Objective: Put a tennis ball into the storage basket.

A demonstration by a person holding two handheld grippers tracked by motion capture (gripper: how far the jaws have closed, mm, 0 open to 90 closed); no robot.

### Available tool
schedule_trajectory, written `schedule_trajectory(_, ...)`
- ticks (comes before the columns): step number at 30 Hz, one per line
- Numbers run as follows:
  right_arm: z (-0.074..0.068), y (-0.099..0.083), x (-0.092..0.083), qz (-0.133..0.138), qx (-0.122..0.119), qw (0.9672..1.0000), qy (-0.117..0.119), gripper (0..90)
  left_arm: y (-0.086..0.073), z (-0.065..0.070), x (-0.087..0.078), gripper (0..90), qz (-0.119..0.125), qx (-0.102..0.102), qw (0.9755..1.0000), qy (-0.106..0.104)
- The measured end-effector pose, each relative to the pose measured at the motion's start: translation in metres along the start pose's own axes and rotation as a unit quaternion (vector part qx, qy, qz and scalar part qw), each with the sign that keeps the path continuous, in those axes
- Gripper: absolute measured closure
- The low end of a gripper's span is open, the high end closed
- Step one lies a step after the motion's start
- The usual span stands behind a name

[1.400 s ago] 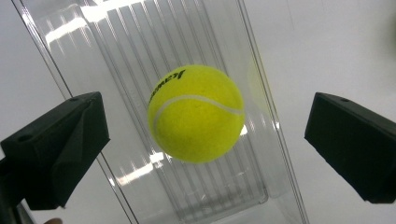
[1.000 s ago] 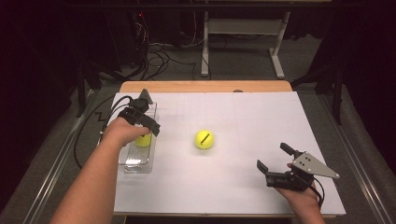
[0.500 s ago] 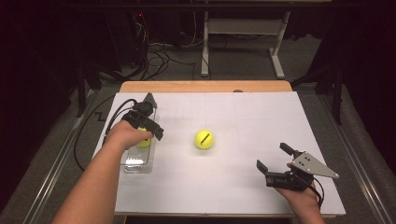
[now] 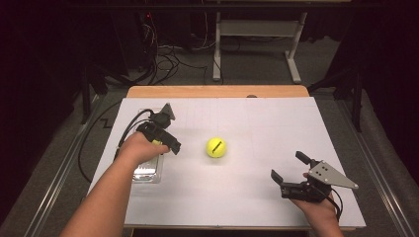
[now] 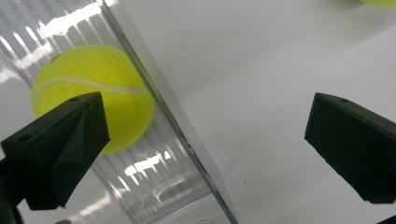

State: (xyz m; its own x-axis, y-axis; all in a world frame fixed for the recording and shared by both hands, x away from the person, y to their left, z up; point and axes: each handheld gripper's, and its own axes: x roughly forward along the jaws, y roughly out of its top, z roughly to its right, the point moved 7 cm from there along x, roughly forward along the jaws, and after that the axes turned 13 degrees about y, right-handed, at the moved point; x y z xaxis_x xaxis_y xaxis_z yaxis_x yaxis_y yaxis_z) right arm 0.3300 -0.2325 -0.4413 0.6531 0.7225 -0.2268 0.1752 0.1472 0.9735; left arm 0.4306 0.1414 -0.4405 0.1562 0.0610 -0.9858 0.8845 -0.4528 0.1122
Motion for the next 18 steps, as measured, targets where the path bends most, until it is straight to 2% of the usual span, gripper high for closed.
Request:
schedule_trajectory(12,0.001,0.0,-0.001,0.0,0.0,1.0,-0.002,0.4,-0.001,0.013,-0.006,0.7,0.015,0.015,0.9996,-0.016)
schedule_trajectory(15,0.0,0.0,-0.001,0.0,-0.002,1.0,-0.002,0.4,-0.001,0.02,-0.007,0.7,0.014,0.017,0.9996,-0.016)
schedule_trajectory(18,0.0,0.0,-0.001,-0.001,-0.003,1.0,-0.002,0.4,-0.001,0.029,-0.009,0.7,0.019,0.029,0.9993,-0.017)
